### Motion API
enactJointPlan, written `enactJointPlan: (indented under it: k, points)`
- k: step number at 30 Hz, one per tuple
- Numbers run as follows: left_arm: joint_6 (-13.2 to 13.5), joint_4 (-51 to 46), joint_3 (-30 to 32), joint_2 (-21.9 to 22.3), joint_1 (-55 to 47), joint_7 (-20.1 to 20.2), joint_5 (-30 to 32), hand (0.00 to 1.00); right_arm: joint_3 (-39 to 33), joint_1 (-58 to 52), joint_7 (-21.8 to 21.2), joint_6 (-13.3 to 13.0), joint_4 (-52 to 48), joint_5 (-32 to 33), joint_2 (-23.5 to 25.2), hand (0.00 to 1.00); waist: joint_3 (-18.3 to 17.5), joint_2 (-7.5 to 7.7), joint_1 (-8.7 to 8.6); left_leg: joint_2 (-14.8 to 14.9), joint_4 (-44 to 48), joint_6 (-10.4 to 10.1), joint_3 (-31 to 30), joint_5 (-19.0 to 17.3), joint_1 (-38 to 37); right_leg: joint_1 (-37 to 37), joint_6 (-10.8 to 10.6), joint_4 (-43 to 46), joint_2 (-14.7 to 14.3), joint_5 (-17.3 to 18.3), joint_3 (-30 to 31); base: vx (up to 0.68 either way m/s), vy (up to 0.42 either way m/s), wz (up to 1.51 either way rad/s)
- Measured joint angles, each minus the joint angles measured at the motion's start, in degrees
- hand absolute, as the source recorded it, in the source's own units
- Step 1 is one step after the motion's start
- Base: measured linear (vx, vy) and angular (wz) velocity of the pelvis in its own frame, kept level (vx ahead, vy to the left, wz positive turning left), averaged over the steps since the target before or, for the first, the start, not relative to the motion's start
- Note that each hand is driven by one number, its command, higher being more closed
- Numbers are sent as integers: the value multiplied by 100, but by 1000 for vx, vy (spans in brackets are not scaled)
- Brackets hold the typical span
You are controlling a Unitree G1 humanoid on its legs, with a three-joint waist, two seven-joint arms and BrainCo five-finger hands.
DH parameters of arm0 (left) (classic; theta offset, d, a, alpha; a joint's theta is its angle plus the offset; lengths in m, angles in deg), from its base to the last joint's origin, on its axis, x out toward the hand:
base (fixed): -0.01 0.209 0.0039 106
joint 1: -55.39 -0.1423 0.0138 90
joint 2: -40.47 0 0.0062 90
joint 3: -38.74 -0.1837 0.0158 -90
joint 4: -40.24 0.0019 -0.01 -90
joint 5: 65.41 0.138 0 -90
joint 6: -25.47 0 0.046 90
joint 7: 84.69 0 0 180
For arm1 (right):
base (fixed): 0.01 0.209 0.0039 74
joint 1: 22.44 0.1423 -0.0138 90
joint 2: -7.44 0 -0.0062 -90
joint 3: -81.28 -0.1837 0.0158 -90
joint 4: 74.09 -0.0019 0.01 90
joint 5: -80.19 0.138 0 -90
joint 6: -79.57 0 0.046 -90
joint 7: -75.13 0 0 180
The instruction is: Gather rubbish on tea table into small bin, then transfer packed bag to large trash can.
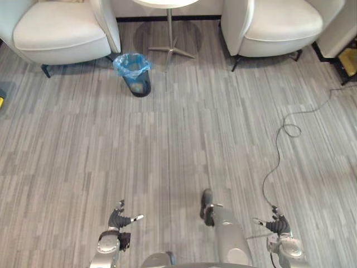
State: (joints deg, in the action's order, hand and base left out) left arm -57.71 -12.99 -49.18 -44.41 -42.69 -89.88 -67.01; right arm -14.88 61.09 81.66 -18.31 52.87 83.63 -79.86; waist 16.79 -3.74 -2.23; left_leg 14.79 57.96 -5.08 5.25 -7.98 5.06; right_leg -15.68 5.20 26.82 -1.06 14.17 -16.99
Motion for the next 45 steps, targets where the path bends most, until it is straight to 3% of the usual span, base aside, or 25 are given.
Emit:
enactJointPlan:
  k: [1, 4, 7, 8, 9, 10, 11, 12, 14, 15, 17, 18, 21, 22, 23, 24, 26, 28, 29, 31, 33, 34, 36, 39, 45]
  points:
    - [-5, -66, 17, 6, -44, -3, -3, 0, 49, -7, 6, -51, -34, 108, 107, 0, 67, 119, 123, 19, 604, 177, 62, -290, 420, 651, 51, -398, -93, 34, 140, 732, -203, -39]
    - [5, -386, 13, 138, -176, 3, -3, 0, 39, -4, 70, -81, -139, 219, 190, 0, 108, 391, 345, -266, 25, 418, 529, -550, 1448, 1825, 51, -1389, 3, 34, 413, 707, -146, -35]
    - [10, -464, 18, 247, -210, 1, -7, 0, 3, 128, 93, -75, -51, 312, -13, 0, 107, 346, 590, -856, -2614, 113, 588, -275, 2188, 2700, -74, -2113, 145, 104, 689, 860, 5, -62]
    - [12, -470, 14, 304, -304, -14, -6, 0, -40, 134, 109, -63, 52, 314, -90, 0, 45, 204, 655, -967, -4007, 123, 572, 286, 2178, 3004, -142, -2303, 38, 142, 836, 808, 168, -57]
    - [17, -461, 18, 330, -443, -18, -6, 0, -63, 84, 108, -51, 106, 312, -136, 0, -78, 18, 662, -1019, -4274, 624, 420, 948, 2261, 3282, -434, -2231, -96, 332, 1029, 663, 155, -75]
    - [11, -427, 33, 302, -474, -24, -7, 0, -53, 100, 105, -45, 160, 311, -83, 0, -145, 65, 743, -1070, -3980, 883, 378, 1344, 2279, 3363, -534, -2074, 6, 494, 1186, 825, 224, -51]
    - [3, -314, 89, 249, -416, -25, -1, 0, -56, 119, 98, -32, 265, 283, 44, 0, -270, 427, 758, -1248, -3484, 1026, 532, 840, 2370, 3152, -618, -1438, 373, 645, 1255, 649, 143, -20]
    - [5, -317, 83, 261, -415, -18, 0, 0, -63, 104, 100, -32, 278, 276, 59, 0, -316, 529, 733, -1337, -3340, 1067, 564, 640, 2368, 2986, -648, -985, 478, 623, 1321, 966, 208, 9]
    - [-19, -212, 55, 278, -408, -12, -2, 0, -78, 94, 90, -32, 402, 238, 82, 0, -305, 685, 606, -1550, -2978, 1080, 480, -148, 1849, 2092, -1771, 1736, 711, -499, 1605, 781, 144, 25]
    - [-35, -164, 51, 256, -396, -14, -3, 0, -77, 113, 88, -31, 472, 218, 98, 0, -297, 705, 589, -1599, -2986, 1087, 456, -294, 1609, 1824, -1811, 2496, 772, -525, 1593, 735, 110, 25]
    - [-46, -127, -50, 254, -420, -73, -8, 0, 17, 42, 85, -16, 482, 92, 106, 0, -288, 576, 500, -1635, -3426, 1080, 262, -649, 368, 1077, -922, 3647, 1082, -27, 1035, 699, 67, 23]
    - [-35, -126, -56, 256, -415, -101, -11, 0, 56, 35, 78, -22, 472, 66, 111, 0, -300, 531, 453, -1611, -3628, 1067, 194, -661, 93, 875, -797, 3538, 1096, 66, 874, 668, 9, 45]
    - [-3, 35, -37, 222, -184, -121, -58, 0, 39, 70, 69, -28, 460, 46, 104, 0, -261, 333, 299, -1344, -4194, 1048, -116, -665, -766, 24, -832, 1505, 805, 322, 706, 702, -130, 69]
    - [1, 75, -40, 188, -151, -123, -61, 0, 33, 65, 74, -28, 455, 46, 104, 0, -277, 358, 239, -1259, -4227, 959, -234, -709, -923, -62, -1031, 2, 639, -34, 951, 597, -192, 91]
    - [-1, 112, -39, 144, -158, -138, -60, 0, 26, -38, 80, -22, 458, 46, 96, 0, -301, 403, 197, -1239, -4208, 588, -363, -876, -1067, -29, -1006, -1066, 567, -1100, 1154, 591, -222, 102]
    - [-3, 137, -37, 144, -167, -137, -57, 0, 14, -96, 90, -17, 465, 45, 84, 0, -315, 392, 153, -1151, -4157, 413, -442, -982, -1138, 31, -811, -1110, 507, -1655, 1200, 603, -220, 76]
    - [-2, 204, -24, 186, -153, -132, -56, 0, 0, 0, 89, 55, 367, 45, 58, 0, -428, 234, 311, -796, -3576, -62, -499, -762, -896, 67, -541, -926, 303, -1323, 1002, 649, -260, 27]
    - [-14, 197, -2, 284, -61, -131, -58, 0, 20, 23, 94, 47, 65, 53, 26, 0, -375, 225, 312, -646, -2062, -133, -459, -255, -209, 494, -412, -1113, 317, -1138, 831, 520, -245, 44]
    - [-5, 183, 2, 328, -56, -127, -59, 0, 43, 28, 101, 45, -95, 69, 69, 0, -348, 237, 318, -389, -1226, -26, -188, -360, 115, 982, -345, -1346, 298, -1091, 707, 481, -205, 50]
    - [4, 179, -32, 342, -36, -120, -59, 0, 39, 20, 105, -23, -428, 116, 122, 0, -317, 333, 334, -175, -1006, 54, 235, -462, 391, 1602, -316, -1660, 345, -1073, 571, 401, -140, 35]
    - [9, 185, -31, 342, 43, -124, -60, 0, -21, 102, 131, -110, -744, 118, 52, 0, -316, 354, 349, -82, -2226, 29, 766, -412, 677, 1944, -393, -1917, 441, -1025, 385, 343, -65, 26]
    - [9, 185, -31, 342, 56, -130, -60, 0, -25, 104, 141, -107, -808, 114, 17, 0, -338, 291, 338, -94, -2774, 0, 889, -230, 703, 1979, -488, -1935, 443, -966, 322, 258, 17, 24]
    - [9, 211, -53, 376, 62, -133, -57, 0, -74, -37, 203, -72, -1121, 86, -135, 0, -441, -60, 299, -100, -4021, 210, 1045, 905, 694, 2130, -721, -1918, 253, -620, 199, 286, 80, 35]
    - [47, 202, -74, 280, 95, -127, -48, 0, -68, -219, 204, -75, -1449, -74, -104, 0, -424, 233, 303, -599, -4875, 264, 947, 1109, 381, 2140, -857, -1819, 627, -486, 30, 223, 91, 51]
    - [63, 286, -300, 139, -385, -97, 25, 0, 415, 226, 199, -244, -1820, -756, -110, 0, -438, 276, 360, -911, -5523, 305, 1038, 1196, -140, 2287, -934, -1797, 851, -437, 157, 107, 28, 5]
